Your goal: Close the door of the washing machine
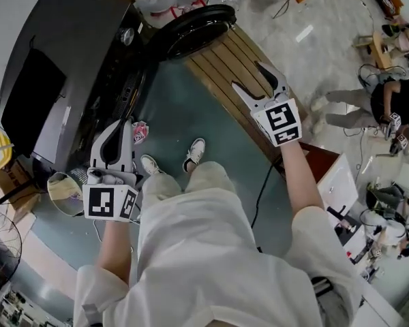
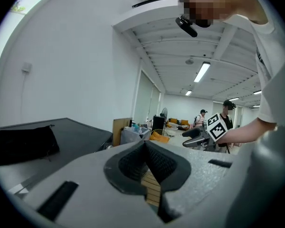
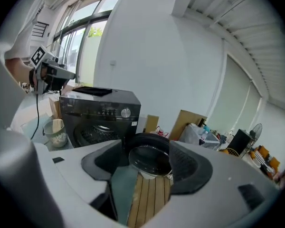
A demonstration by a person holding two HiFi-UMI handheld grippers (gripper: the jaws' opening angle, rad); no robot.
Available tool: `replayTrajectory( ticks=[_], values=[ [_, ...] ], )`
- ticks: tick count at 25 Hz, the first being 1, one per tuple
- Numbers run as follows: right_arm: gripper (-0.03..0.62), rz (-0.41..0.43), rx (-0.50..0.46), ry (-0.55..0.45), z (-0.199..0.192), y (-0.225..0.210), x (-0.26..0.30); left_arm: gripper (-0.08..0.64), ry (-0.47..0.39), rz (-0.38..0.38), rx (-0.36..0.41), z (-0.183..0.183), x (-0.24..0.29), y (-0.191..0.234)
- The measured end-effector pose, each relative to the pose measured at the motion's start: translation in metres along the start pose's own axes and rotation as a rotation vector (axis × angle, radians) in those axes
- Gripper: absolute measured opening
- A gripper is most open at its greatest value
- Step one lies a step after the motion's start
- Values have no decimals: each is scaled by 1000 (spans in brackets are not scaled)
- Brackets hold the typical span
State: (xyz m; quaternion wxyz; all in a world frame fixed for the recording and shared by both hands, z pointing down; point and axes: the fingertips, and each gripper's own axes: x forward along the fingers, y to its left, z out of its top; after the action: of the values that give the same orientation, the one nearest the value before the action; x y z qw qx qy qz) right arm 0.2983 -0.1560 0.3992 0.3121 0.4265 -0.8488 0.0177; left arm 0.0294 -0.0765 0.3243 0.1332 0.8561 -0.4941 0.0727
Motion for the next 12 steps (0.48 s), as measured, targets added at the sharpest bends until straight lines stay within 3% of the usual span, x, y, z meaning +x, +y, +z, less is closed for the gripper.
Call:
replayTrajectory(
  ticks=[12],
  values=[
    [329, 128, -211, 160, -46, -53, 118, 6, 17, 83, -1, -17, 25, 10]
  ],
)
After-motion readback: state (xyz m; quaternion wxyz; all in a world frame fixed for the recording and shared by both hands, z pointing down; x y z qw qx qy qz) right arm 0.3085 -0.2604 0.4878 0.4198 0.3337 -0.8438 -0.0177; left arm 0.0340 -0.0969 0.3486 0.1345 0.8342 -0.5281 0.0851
